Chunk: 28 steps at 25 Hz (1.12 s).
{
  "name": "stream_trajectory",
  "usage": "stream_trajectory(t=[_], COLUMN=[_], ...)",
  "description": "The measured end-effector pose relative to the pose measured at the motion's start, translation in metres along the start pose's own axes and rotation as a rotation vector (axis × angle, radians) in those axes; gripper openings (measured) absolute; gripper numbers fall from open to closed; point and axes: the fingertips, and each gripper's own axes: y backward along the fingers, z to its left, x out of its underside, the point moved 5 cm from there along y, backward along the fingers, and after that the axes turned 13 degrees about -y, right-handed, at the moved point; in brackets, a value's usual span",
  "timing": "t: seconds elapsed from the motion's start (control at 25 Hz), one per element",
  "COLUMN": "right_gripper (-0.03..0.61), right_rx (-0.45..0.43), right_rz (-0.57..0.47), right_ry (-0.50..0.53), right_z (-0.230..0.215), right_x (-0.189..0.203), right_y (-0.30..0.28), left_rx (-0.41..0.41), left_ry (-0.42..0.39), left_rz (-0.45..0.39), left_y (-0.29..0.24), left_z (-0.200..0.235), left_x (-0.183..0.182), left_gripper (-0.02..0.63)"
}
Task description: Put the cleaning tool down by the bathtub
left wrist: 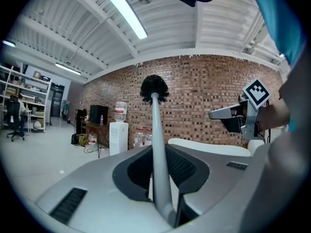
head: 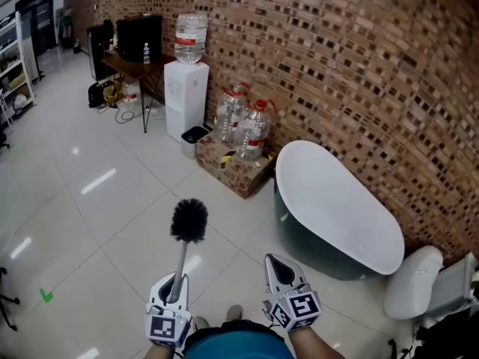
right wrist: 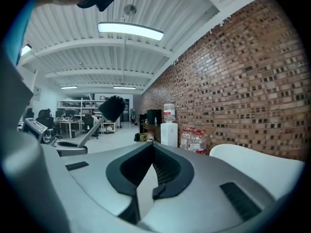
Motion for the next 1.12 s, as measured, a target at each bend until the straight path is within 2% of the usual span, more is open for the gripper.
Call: stream_trajectory(t=[0.24, 0.48, 0.6, 0.84, 1.0, 1.12], right_gripper=[0.017, 0.017, 0.017, 0.017, 0.016, 0.017], right_rx=[0.104, 0.144, 0.156, 0.233, 0.319, 0.415], right_rz=[-0.050, -0.078, -0.093, -0.111, -0.126, -0.140], right_ry=[-0.011, -0.030, -0.019, -0.041, -0.056, -0.077], right_z=[-0.043, -0.114, -0.163, -0.259, -0.313, -0.341], right_x=[-0.002, -0.019, -0.031, -0.041, -0.043, -0.046], right_y=[0.037, 0.071, 0.094, 0.150, 0.194, 0.224], left_rx=[0.122, 0.179, 0.207, 0.350, 0.453, 0.552], left_ry=[-0.028, -0.040, -0.060, -0.103, -0.126, -0.153], left_rz=[-0.007, -0.059, -0.075, -0.095, -0.106, -0.126], left_y=[-0.024, -0.074, -0.103, -0.156, -0.188, -0.207], left_z=[-0.047, -0.108, -0.158, -0.267, -0.330, -0.364], left_x=[-0.001, -0.035, -0.046, -0.059, -0.067, -0.076], left_gripper=[0.064, 0.064, 0.064, 0.064, 0.064, 0.064])
